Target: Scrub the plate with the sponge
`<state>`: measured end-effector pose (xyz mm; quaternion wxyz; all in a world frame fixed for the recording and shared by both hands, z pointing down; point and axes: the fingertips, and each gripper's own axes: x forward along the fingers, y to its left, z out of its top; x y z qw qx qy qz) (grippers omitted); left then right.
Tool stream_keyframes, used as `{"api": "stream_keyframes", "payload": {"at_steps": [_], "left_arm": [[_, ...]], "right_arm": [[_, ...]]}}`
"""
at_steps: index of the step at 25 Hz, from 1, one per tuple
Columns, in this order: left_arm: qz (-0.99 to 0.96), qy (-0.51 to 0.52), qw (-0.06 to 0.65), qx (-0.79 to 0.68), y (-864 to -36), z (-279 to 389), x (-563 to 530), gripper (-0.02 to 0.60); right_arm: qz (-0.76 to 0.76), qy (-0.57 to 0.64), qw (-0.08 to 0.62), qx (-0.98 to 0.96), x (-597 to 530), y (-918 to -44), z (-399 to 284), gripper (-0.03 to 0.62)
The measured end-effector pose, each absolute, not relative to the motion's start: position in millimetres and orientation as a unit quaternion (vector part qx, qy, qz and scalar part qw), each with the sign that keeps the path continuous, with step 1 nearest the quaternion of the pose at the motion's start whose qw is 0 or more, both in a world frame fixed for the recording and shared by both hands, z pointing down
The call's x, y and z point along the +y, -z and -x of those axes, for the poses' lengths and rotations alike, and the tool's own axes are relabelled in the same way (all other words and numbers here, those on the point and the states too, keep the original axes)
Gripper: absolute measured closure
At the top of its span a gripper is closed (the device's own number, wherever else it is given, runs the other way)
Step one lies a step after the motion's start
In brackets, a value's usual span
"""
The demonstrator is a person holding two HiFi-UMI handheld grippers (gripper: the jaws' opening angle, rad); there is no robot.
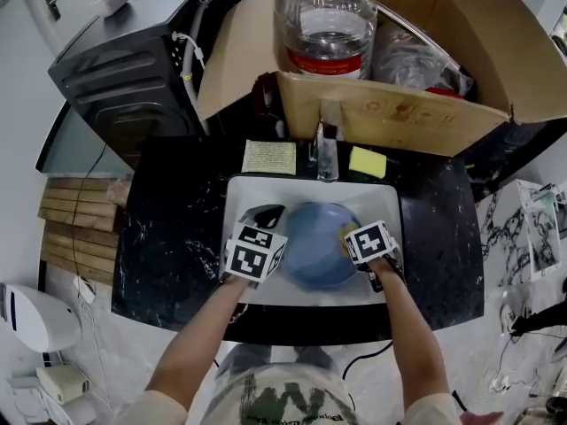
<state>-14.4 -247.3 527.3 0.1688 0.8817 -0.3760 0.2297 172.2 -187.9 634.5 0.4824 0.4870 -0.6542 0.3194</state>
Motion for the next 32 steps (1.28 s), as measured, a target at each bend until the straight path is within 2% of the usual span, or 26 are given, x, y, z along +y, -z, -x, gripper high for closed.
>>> {"api": "stream_keyframes", "payload": {"at_steps": [13,24,32], "left_arm": [[-0.882,-0.230,0.167,-0.375,-526,15,-245,0.578],[-0.883,-0.227,0.170,-0.374,-528,19,-242,0.578],[-0.882,-0.225,0.172,-0.377,-528,25,-240,0.578]], "right_arm": [[-0.489,-0.329,0.451,-0.671,-191,-624,-167,0.522],[-0.457,-0.345,0.391,-0.720,-202,-592,-110,0.522],[-0.423,-0.354,0.379,-0.743,-198,-589,-66,0.522]]}}
